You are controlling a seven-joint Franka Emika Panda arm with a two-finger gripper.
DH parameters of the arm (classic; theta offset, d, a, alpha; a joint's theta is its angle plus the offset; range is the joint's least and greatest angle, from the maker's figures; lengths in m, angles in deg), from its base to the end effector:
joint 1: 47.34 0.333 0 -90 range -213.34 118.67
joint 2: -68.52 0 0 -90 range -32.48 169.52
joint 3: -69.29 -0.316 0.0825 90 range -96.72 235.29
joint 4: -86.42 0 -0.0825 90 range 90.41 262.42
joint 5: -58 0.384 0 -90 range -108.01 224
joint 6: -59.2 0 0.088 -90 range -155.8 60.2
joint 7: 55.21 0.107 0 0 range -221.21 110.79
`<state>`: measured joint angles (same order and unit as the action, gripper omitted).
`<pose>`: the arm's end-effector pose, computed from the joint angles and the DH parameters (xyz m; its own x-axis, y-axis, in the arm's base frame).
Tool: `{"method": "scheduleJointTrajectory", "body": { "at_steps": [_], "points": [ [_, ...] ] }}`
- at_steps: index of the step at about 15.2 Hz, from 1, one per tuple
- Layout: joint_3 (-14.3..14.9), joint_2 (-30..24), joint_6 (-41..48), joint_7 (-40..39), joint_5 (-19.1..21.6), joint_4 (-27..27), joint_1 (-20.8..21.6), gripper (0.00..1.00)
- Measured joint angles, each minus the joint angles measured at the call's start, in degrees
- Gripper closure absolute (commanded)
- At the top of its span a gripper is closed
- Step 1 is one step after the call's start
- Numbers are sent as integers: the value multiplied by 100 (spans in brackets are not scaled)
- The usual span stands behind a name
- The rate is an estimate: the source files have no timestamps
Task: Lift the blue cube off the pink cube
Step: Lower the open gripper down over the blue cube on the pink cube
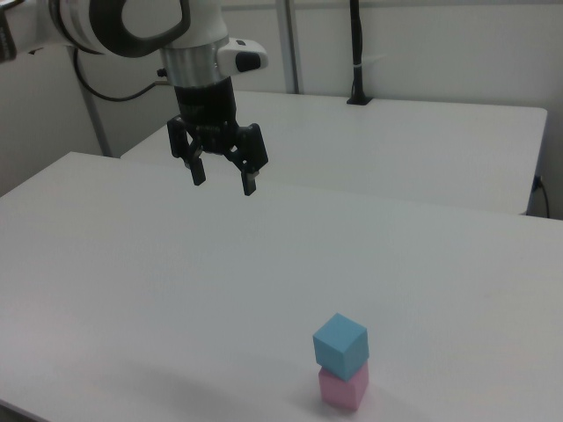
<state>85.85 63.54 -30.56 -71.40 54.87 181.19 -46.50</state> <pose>0.5043 -0.1551 0.6299 0.9999 0.0090 -0.0123 0.0093 -0.9996 0.0275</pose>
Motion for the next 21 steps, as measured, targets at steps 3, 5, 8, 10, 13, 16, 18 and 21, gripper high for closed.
{"method": "scheduleJointTrajectory", "body": {
  "at_steps": [3, 5, 8, 10, 13, 16, 18, 21],
  "points": [
    [-5, 121, -6, 127, 24, 14, 157, 0],
    [-7, 283, -26, 229, 24, 6, 280, 0],
    [-3, 371, -40, 241, 24, 1, 300, 0],
    [2, 366, -40, 241, 24, -9, 300, 0],
    [7, 365, -40, 241, 24, -12, 299, 0],
    [71, 375, -232, 234, 18, -3, 288, 0],
    [322, 464, -667, 127, 3, 71, 267, 0],
    [1057, 704, -1159, -504, 2, 252, 225, 0]
  ]
}}
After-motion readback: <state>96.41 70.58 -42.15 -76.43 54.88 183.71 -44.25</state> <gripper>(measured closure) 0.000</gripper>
